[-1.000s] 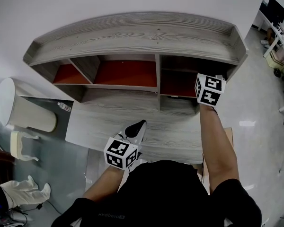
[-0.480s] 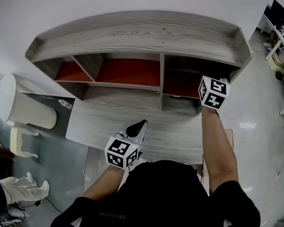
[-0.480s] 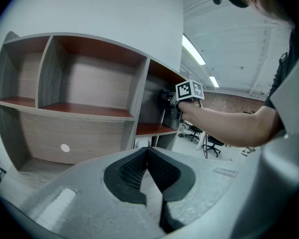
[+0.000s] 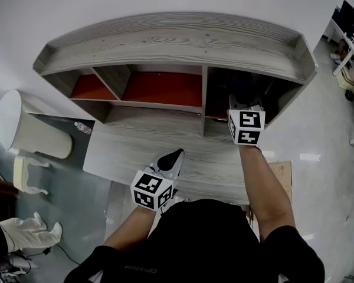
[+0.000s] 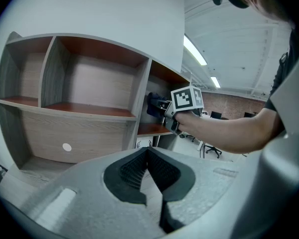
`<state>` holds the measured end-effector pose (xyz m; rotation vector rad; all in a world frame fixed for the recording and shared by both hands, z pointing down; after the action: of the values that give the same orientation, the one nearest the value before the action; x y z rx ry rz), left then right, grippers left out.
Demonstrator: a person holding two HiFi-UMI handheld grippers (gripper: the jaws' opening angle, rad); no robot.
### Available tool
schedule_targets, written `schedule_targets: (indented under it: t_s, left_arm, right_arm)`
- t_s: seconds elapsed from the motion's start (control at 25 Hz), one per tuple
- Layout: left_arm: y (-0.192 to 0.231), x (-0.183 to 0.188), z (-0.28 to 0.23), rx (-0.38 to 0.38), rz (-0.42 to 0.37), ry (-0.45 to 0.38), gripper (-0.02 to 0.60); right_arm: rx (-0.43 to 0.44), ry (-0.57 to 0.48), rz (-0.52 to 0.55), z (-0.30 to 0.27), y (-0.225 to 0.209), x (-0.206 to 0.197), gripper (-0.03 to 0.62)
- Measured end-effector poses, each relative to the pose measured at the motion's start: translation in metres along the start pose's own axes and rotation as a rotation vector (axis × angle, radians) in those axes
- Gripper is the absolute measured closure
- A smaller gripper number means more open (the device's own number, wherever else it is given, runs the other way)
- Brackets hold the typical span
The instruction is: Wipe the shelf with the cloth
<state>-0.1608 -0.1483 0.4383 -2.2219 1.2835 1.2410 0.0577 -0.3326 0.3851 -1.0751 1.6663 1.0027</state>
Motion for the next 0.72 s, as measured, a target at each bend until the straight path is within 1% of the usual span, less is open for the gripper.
schedule_targets:
  t_s: [0.24,0.36,0.48,0.72]
  left_arm:
    - [0.002,-0.007,0.004,-0.001,0.042,-0.005,0.574]
    - [0.004,-0.010,0.008,0.014,0.050,-0.009,0.574]
    - [0.006,-0.012,0.012,0.032,0.058,-0.012,0.574]
    - [0.011,-0.017,0.018,0.057,0.081,-0.016,0.574]
  right_arm:
    - [0.095,0.031,0.068,-0.017,0.036,-0.007,0.494]
    - [0.136,0.053,0.091,-0.026,0.047,-0.007,0.494]
    - [0.155,0.071,0.103,-0.032,0.053,-0.007,0.494]
    - [0.164,0.101,0.088,-0.047,0.051,-0.014,0.494]
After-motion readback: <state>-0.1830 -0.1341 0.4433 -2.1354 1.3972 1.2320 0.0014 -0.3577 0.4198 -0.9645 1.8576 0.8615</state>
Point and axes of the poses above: the fingertips, and each gripper's own axes: z backward along the fingers, y to its left, x out of its top, the point moved 7 cm from there along z, backward along the fingers, and after that the axes turned 14 degrees about y, right-handed, at the moved point
